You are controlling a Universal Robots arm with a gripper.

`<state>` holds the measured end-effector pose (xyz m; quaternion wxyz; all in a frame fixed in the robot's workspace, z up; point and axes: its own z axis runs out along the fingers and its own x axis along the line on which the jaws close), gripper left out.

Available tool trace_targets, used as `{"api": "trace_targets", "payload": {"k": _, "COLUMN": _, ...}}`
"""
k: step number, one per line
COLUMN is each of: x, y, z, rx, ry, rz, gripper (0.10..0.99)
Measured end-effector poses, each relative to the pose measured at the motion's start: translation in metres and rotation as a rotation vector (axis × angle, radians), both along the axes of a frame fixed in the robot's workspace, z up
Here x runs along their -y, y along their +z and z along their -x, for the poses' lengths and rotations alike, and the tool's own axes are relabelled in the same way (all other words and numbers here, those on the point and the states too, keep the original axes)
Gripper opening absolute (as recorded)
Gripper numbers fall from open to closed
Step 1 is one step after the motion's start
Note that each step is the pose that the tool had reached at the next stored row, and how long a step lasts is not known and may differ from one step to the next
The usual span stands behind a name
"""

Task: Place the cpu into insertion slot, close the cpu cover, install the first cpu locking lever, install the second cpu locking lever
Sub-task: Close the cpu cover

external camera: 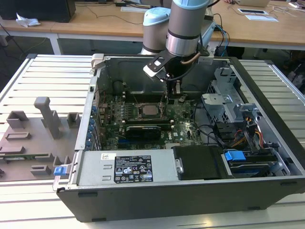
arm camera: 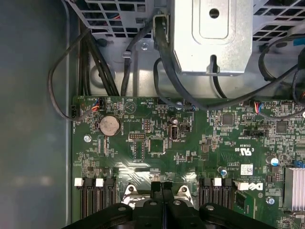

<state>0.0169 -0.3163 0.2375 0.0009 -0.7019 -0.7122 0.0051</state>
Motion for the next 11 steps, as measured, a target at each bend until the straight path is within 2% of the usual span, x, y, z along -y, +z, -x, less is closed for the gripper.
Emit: {"api": "trace_targets", "payload": {"k": 11, "x": 0.0, "y": 0.0, "z": 0.0069, "rx": 0.0, "ry": 0.0, "rz": 0.0, "gripper": 0.106}}
